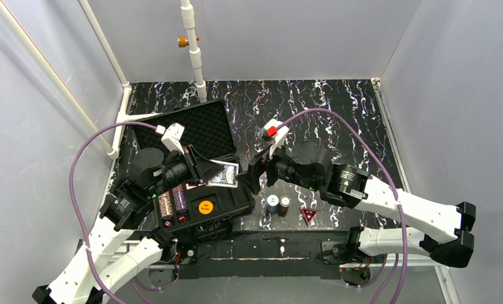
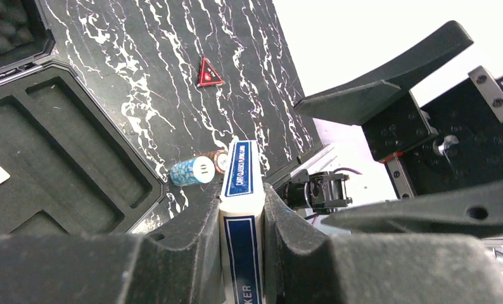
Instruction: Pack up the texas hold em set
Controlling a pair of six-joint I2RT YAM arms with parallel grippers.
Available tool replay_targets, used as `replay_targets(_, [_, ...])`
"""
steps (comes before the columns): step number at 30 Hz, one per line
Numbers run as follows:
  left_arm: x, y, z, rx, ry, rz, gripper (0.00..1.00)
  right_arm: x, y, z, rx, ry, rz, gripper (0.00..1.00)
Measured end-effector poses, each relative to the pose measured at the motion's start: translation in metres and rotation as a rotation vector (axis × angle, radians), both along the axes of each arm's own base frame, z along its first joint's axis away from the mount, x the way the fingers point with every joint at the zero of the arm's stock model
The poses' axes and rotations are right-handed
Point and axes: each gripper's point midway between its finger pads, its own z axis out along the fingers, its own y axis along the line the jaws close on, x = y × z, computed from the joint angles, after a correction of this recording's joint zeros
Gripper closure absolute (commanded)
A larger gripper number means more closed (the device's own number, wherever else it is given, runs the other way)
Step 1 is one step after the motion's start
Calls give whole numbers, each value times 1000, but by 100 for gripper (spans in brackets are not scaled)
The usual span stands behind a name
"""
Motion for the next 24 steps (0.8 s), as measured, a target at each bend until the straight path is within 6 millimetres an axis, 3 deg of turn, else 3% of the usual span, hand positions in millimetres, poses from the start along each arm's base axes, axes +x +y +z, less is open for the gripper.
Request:
replay_targets(9, [0,7,1,-27,7,50,100,-11,21,-17,-218,-282,300,2])
replay_targets(17, [-4,13,-6,-41,14,75,100,-23,30,-17,-236,-526,485,2])
replay_targets(24, [-5,14,-9,-45,24,85,100,-23,51,-28,-257,-579,575,1])
